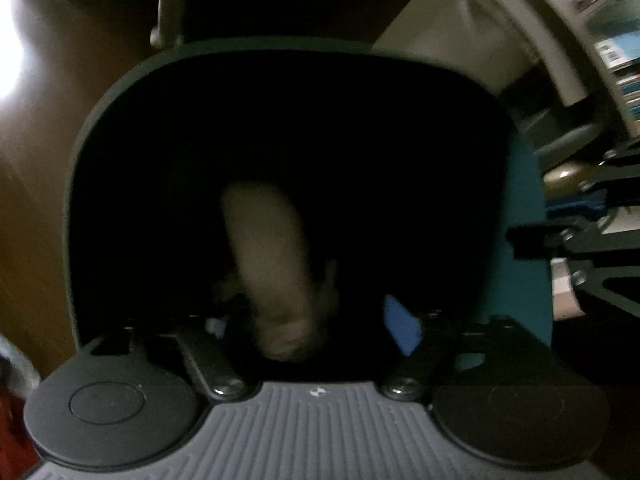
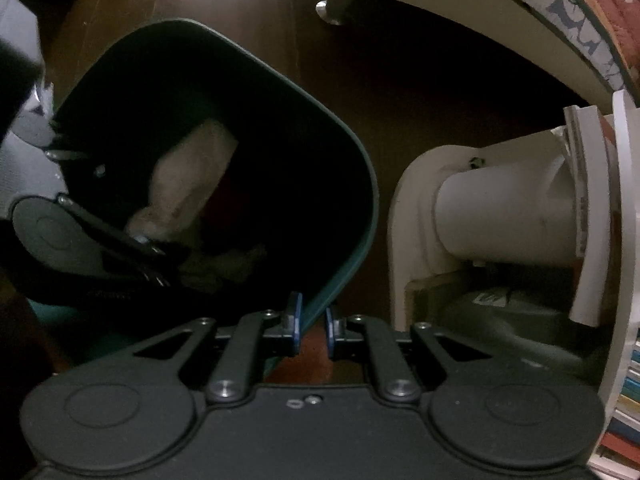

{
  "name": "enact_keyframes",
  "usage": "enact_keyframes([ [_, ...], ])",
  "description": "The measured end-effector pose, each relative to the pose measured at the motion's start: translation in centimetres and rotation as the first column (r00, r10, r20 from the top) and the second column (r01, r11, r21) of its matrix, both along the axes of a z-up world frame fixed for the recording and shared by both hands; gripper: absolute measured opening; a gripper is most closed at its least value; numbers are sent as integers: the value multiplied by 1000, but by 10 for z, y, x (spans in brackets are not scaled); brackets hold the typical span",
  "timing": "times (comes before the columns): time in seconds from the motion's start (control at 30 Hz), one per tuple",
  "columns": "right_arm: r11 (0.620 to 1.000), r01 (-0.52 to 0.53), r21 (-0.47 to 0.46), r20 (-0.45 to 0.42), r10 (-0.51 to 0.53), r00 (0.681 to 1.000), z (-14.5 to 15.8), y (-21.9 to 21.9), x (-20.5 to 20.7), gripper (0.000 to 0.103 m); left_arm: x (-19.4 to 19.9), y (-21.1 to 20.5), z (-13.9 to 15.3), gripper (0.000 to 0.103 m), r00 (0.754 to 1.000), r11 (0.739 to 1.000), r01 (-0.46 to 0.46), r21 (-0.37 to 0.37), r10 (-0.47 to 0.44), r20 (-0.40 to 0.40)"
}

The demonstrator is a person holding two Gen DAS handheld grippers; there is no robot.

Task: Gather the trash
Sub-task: 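Carry the white cloth over the bin and open the left tool, then move the left tool back down to the biscuit packet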

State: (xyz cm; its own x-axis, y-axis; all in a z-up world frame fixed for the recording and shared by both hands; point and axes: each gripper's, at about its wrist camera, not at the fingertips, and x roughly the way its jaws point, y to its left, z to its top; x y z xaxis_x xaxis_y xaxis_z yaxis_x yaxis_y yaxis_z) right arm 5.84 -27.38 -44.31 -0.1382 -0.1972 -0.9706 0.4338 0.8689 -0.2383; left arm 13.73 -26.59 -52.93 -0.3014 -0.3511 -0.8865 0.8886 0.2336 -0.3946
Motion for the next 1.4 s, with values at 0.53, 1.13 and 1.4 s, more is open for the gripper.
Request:
enact_keyframes([
  [0.53, 996, -59, 70, -34, 61, 998, -15, -13, 26, 9, 67, 106, 62, 78, 984, 939, -179, -293, 175, -40],
  [1.13, 973, 59, 221, 24, -66, 998, -2, -2, -10, 15, 129, 192, 60, 78, 827, 839, -513, -181, 539, 157],
  [1.4, 961, 43, 272, 81, -67, 994, -2, -5, -26, 15, 199, 264, 23, 78, 608, 626, -780, 16, 752, 255],
])
